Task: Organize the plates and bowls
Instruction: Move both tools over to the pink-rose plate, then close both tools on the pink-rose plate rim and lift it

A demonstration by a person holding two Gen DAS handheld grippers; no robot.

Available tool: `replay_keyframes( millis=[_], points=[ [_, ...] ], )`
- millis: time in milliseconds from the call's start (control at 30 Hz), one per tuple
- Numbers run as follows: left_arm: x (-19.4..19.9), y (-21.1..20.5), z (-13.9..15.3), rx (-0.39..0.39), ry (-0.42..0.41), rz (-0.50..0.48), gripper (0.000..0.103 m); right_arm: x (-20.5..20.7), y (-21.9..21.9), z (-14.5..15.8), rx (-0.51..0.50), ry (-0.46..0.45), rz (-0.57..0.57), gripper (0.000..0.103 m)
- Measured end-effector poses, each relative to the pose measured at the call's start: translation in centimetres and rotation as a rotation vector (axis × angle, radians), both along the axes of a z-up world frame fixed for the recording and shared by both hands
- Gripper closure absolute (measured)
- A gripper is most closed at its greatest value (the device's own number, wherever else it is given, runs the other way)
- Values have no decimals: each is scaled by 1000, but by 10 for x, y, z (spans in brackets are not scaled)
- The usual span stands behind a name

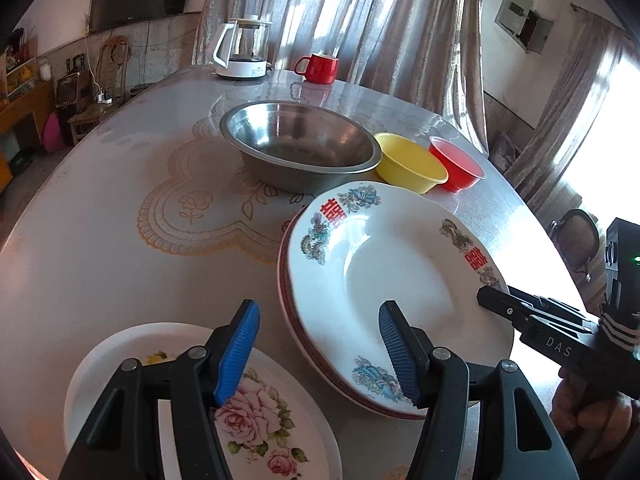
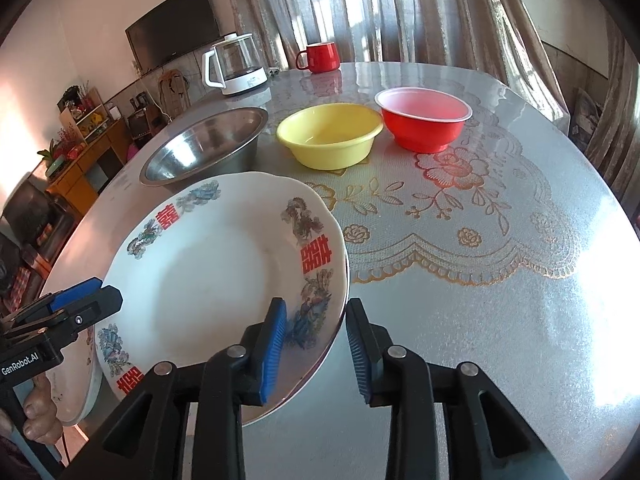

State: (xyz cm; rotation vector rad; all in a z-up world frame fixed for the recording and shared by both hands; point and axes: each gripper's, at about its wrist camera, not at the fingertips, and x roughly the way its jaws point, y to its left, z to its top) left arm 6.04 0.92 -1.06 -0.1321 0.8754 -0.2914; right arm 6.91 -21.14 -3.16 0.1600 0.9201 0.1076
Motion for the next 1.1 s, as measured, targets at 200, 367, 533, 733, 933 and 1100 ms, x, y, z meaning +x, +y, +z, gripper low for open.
replay_keyframes(
  millis=[200,367,533,733,933,1100],
  points=[
    [-6,16,7,1,-20,45,35,0,-1,0,11,12,-8,70],
    [-12,31,8,-1,-24,86,35,-3,-4,5,4,5,-32,68],
    [-19,48,10,10,-36,133,31,-13,-5,29,37,-82,-16,64],
    [-30,73,14,24,-54,199,31,-23,34,50,255,-98,292,63],
    [-42,104,11,41,-37,263,30,-33,107,33,345,42,602,63],
    [-55,136,-2,10,7,332,31,-37,143,11,269,138,657,63]
  ],
)
